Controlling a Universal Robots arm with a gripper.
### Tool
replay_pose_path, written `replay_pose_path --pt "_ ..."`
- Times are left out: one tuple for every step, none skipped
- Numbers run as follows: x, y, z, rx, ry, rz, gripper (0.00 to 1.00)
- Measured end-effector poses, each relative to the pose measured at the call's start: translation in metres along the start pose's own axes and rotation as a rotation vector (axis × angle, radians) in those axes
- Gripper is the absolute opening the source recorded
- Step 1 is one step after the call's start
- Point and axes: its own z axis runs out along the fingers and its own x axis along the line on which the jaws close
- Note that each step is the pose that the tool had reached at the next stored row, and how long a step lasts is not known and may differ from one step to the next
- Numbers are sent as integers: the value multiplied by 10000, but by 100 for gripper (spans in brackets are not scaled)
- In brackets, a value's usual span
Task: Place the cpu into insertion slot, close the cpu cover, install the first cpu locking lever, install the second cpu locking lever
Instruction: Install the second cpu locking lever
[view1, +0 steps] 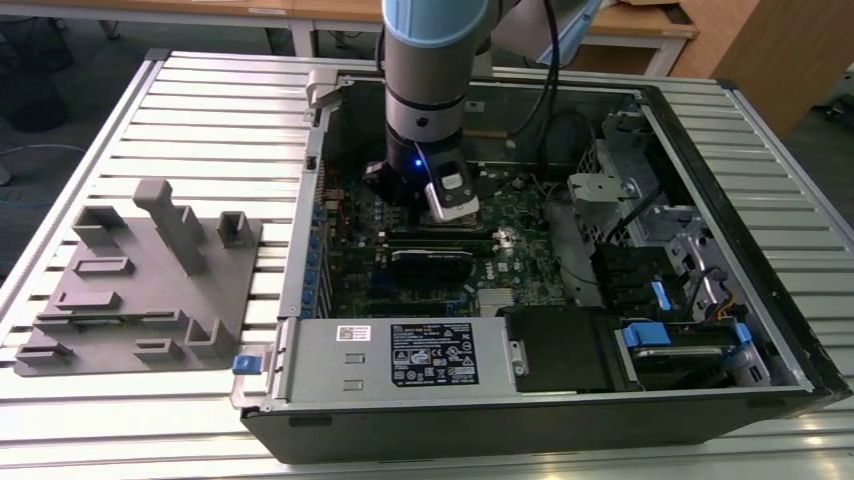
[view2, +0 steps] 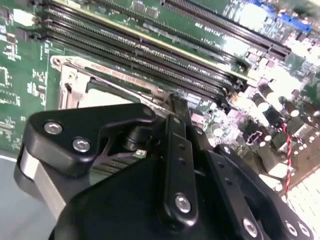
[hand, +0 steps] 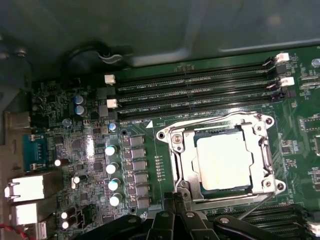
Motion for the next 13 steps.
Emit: replay_pose_path --pt "0 4 -31 -6 -1 0 11" --pt "0 7 -64 -6 0 0 11" --pt "0 11 -101 -8 0 0 11" --pt "0 16 -142 -6 1 0 11" --pt "0 20 -178 -7 0 1 11" --pt "1 24 -213 -7 0 1 11" --pt "1 27 -245 -6 1 0 11" --pt "1 30 -274 -7 1 0 11" --pt "1 33 -303 -7 1 0 11" --pt "1 36 -330 -6 1 0 11" --pt "1 40 -358 -7 0 0 11" --pt "1 42 -382 -7 0 0 11" --pt "1 44 -402 -7 1 0 11"
